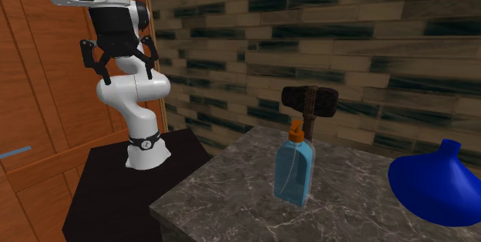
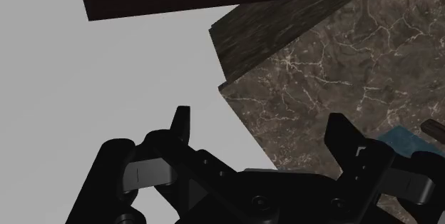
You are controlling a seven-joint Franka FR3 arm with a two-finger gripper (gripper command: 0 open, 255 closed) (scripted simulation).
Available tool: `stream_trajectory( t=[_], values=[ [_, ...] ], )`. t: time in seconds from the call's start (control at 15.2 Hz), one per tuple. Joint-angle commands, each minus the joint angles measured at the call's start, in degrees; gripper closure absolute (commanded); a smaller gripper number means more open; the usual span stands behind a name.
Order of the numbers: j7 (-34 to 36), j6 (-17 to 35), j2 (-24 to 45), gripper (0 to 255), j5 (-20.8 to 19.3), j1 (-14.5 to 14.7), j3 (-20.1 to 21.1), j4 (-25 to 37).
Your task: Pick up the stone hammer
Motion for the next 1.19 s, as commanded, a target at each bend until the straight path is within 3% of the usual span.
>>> stream_trajectory(
  t=[0.0,0.59,1.12],
  values=[
    [0.0,0.0,0.0,0,0.0,0.0,0.0,0.0],
    [0.71,6.22,14.11,0,2.96,5.9,6.86,9.08],
    [1.74,9.16,26.99,0,2.86,9.91,12.88,20.02]
  ],
)
